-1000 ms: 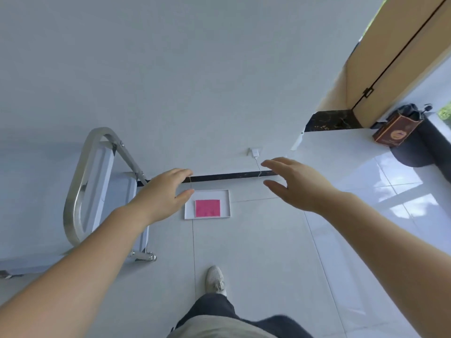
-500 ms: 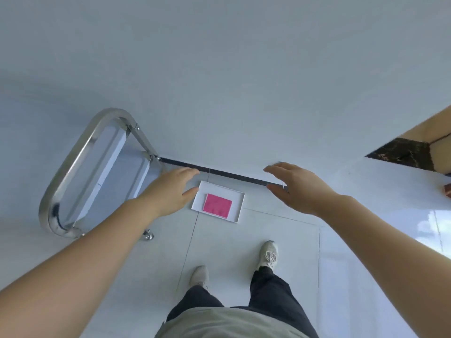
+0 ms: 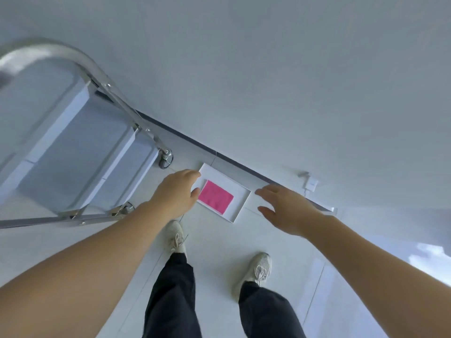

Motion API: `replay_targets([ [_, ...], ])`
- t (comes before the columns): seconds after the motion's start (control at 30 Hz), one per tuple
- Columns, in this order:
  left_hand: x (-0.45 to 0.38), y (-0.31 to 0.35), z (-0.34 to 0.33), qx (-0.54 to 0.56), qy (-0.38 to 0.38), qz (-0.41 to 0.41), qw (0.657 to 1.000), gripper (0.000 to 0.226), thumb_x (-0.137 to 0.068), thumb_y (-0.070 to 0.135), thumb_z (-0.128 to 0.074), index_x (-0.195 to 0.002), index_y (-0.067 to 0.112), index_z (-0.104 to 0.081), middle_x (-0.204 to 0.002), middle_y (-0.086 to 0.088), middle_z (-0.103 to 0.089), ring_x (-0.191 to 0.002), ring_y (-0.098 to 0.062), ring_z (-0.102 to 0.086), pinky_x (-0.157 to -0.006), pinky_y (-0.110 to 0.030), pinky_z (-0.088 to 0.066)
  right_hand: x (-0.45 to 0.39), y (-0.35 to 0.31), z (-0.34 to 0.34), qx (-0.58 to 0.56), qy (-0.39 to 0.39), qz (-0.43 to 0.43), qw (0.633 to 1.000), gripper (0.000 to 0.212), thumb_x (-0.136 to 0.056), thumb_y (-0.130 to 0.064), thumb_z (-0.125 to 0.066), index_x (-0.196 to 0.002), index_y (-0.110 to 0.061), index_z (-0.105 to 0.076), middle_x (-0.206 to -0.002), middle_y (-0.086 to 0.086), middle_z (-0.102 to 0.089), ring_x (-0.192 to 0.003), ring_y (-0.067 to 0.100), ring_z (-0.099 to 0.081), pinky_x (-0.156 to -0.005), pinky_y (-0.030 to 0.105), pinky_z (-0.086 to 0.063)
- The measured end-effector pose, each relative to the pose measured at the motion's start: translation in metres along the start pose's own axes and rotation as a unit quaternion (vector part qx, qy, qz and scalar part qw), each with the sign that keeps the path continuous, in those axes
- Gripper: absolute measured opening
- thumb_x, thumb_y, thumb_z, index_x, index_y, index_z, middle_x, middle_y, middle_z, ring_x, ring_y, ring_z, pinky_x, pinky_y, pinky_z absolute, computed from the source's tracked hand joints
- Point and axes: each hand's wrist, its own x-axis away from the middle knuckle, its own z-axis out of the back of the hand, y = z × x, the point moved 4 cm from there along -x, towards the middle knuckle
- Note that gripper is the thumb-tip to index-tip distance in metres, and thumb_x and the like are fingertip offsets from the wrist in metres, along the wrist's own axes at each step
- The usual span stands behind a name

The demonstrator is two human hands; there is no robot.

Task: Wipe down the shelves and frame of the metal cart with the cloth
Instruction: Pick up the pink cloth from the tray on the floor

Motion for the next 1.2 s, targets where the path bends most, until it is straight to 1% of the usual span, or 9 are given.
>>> replay_targets([
  [0.1, -0.046, -0.032, -0.047, -0.027, 0.002, -0.004, 1.0, 0.042, -0.089, 0.02, -0.052, -0.129, 0.007, -0.047, -0.131, -0.011, -0.053, -0.116, -0.03, -0.05, -0.095, -0.041, -0.039, -0.052, 0.025, -0.053, -0.007, -0.016, -0.027, 0.999, 0.043, -0.094, -0.036, -0.044, -0.136, -0.029, -0.039, -0.139, -0.005, -0.042, -0.121, 0.02, -0.047, -0.088, 0.029, -0.041],
  [0.3, -0.124, -0.095, -0.151, -0.058, -0.005, -0.057, 0.997, 0.038, -0.086, 0.018, -0.055, -0.122, 0.004, -0.05, -0.121, -0.01, -0.056, -0.104, -0.032, -0.053, -0.086, -0.04, -0.04, -0.154, 0.077, -0.177, 0.022, -0.071, -0.044, 0.996, 0.044, -0.095, -0.036, -0.041, -0.137, -0.024, -0.036, -0.148, 0.002, -0.028, -0.131, 0.024, -0.035, -0.098, 0.037, -0.039],
  [0.43, -0.156, -0.131, -0.224, -0.109, -0.036, -0.085, 0.99, 0.046, -0.088, 0.021, -0.052, -0.131, 0.005, -0.043, -0.133, -0.012, -0.047, -0.118, -0.029, -0.045, -0.098, -0.042, -0.035, -0.204, 0.104, -0.255, 0.04, -0.1, -0.056, 0.993, 0.044, -0.095, -0.034, -0.042, -0.136, -0.021, -0.036, -0.149, 0.007, -0.024, -0.134, 0.027, -0.031, -0.1, 0.039, -0.037],
  [0.57, -0.18, -0.164, -0.289, -0.161, -0.07, -0.105, 0.979, 0.055, -0.092, 0.026, -0.046, -0.141, 0.007, -0.028, -0.148, -0.012, -0.03, -0.135, -0.027, -0.028, -0.109, -0.043, -0.024, -0.244, 0.128, -0.322, 0.047, -0.12, -0.068, 0.989, 0.049, -0.094, -0.033, -0.042, -0.14, -0.021, -0.03, -0.15, 0.009, -0.02, -0.134, 0.03, -0.029, -0.103, 0.041, -0.036],
  [0.77, -0.204, -0.197, -0.353, -0.174, -0.083, -0.105, 0.976, 0.059, -0.093, 0.027, -0.043, -0.144, 0.009, -0.021, -0.153, -0.01, -0.021, -0.138, -0.026, -0.021, -0.113, -0.045, -0.02, -0.286, 0.154, -0.405, 0.064, -0.158, -0.082, 0.982, 0.057, -0.093, -0.036, -0.044, -0.144, -0.021, -0.023, -0.154, 0.014, -0.007, -0.14, 0.032, -0.014, -0.107, 0.045, -0.031],
  [0.97, -0.214, -0.221, -0.385, -0.185, -0.092, -0.105, 0.973, 0.06, -0.093, 0.028, -0.043, -0.145, 0.01, -0.018, -0.152, -0.012, -0.021, -0.138, -0.027, -0.021, -0.112, -0.045, -0.02, -0.323, 0.167, -0.46, 0.053, -0.203, -0.105, 0.972, 0.058, -0.092, -0.038, -0.046, -0.144, -0.021, -0.027, -0.155, 0.017, 0.0, -0.143, 0.033, -0.003, -0.112, 0.048, -0.02],
  [1.03, -0.217, -0.227, -0.387, -0.182, -0.092, -0.102, 0.974, 0.061, -0.092, 0.026, -0.044, -0.145, 0.011, -0.018, -0.152, -0.012, -0.021, -0.138, -0.027, -0.02, -0.113, -0.045, -0.02, -0.333, 0.17, -0.47, 0.039, -0.222, -0.13, 0.966, 0.056, -0.091, -0.037, -0.046, -0.142, -0.018, -0.031, -0.154, 0.016, -0.004, -0.141, 0.035, -0.007, -0.111, 0.05, -0.023],
  [1.1, -0.219, -0.231, -0.387, -0.178, -0.09, -0.101, 0.975, 0.061, -0.091, 0.024, -0.044, -0.144, 0.011, -0.018, -0.152, -0.013, -0.021, -0.138, -0.028, -0.021, -0.113, -0.044, -0.02, -0.341, 0.173, -0.473, 0.02, -0.22, -0.153, 0.963, 0.049, -0.089, -0.033, -0.047, -0.134, -0.014, -0.042, -0.146, 0.015, -0.02, -0.135, 0.034, -0.019, -0.109, 0.048, -0.031],
  [1.2, -0.222, -0.238, -0.383, -0.175, -0.085, -0.1, 0.976, 0.06, -0.09, 0.021, -0.048, -0.143, 0.01, -0.021, -0.15, -0.013, -0.025, -0.136, -0.029, -0.024, -0.111, -0.043, -0.019, -0.348, 0.174, -0.472, 0.025, -0.198, -0.169, 0.965, 0.036, -0.089, -0.02, -0.046, -0.122, -0.008, -0.054, -0.134, 0.014, -0.035, -0.126, 0.032, -0.029, -0.104, 0.042, -0.036],
])
